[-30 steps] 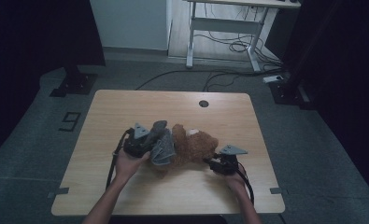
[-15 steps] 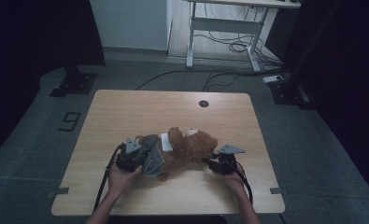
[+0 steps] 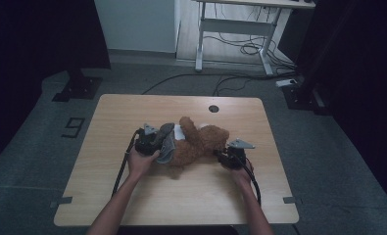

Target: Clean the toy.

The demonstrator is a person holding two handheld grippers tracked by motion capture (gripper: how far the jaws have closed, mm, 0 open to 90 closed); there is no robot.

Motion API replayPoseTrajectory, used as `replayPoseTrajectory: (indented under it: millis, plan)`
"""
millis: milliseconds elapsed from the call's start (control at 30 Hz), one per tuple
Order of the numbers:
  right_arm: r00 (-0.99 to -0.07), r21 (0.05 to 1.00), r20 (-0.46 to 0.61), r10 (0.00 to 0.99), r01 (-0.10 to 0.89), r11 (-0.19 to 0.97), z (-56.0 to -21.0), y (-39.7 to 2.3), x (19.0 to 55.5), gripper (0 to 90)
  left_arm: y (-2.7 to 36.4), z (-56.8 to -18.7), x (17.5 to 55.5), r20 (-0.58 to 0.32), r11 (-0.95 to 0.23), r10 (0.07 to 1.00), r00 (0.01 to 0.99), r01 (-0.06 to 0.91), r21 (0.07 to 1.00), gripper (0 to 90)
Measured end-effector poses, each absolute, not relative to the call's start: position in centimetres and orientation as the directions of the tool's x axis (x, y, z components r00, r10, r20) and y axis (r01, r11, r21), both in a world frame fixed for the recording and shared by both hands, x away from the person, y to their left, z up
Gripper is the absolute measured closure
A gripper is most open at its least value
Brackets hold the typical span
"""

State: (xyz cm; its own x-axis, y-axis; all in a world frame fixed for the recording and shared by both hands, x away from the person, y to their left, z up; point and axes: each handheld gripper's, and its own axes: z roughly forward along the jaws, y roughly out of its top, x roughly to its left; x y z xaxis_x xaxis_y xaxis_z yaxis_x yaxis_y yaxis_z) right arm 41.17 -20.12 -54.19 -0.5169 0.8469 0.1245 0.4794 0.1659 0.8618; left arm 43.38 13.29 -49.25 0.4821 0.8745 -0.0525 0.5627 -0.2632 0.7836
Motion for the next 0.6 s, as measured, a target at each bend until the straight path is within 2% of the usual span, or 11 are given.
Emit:
replayPoseTrajectory:
  millis: [200,367,533,600]
  plan:
    - [-0.525,0.857,0.126,0.841,0.485,0.174,-54.3,-21.1,40.7,62.8,13.5,-48.4,43.0,-0.07,-0.254,0.865,0.497,0.554,0.793,76.7]
    - [-0.539,0.853,0.119,0.834,0.485,0.192,-54.4,-21.5,39.8,62.4,13.9,-45.6,41.4,-0.1,-0.225,0.847,0.522,0.523,0.822,75.5]
    - [-0.564,0.849,0.113,0.818,0.482,0.215,-54.4,-21.9,38.9,58.8,11.5,-43.0,39.9,-0.072,-0.273,0.8,0.596,0.468,0.84,74.9]
    - [-0.574,0.849,0.116,0.811,0.48,0.219,-54.5,-22.0,38.6,56.9,9.8,-43.4,39.8,-0.078,-0.313,0.773,0.629,0.486,0.816,74.4]
